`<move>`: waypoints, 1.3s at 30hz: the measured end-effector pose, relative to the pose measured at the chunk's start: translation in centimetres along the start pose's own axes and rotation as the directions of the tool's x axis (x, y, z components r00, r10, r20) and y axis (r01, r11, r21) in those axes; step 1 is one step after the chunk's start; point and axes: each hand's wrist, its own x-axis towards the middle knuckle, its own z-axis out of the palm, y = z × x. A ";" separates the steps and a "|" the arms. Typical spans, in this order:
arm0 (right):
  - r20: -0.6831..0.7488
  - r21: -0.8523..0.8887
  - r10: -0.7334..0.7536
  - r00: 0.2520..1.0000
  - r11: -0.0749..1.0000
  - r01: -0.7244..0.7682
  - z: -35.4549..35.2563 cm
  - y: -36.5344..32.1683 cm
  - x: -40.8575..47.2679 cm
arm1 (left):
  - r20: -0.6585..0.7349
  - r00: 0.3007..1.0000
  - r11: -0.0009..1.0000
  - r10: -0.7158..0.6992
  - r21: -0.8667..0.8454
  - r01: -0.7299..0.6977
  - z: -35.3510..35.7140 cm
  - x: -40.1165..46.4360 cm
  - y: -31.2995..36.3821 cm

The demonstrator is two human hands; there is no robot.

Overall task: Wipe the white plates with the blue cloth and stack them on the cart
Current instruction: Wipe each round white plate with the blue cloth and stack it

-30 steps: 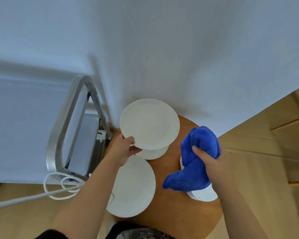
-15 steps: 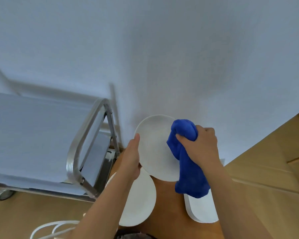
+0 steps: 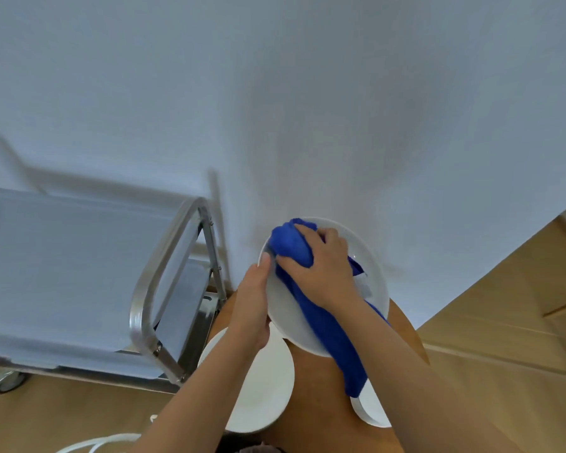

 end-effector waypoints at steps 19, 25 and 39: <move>0.297 -0.103 0.016 0.955 0.995 0.016 -5.6 3.6 -6.0 | -0.003 0.992 0.990 -0.130 0.062 0.130 -3.6 0.4 1.5; -0.126 0.282 -0.054 0.991 0.955 0.088 -3.9 0.4 -5.4 | 0.158 0.976 0.986 -0.153 0.087 0.141 -2.9 -0.3 3.1; -0.374 -0.451 -0.612 0.697 0.776 0.440 -1.5 -1.4 -2.7 | 0.226 0.970 0.918 -0.091 0.396 -0.006 -1.8 -2.7 4.6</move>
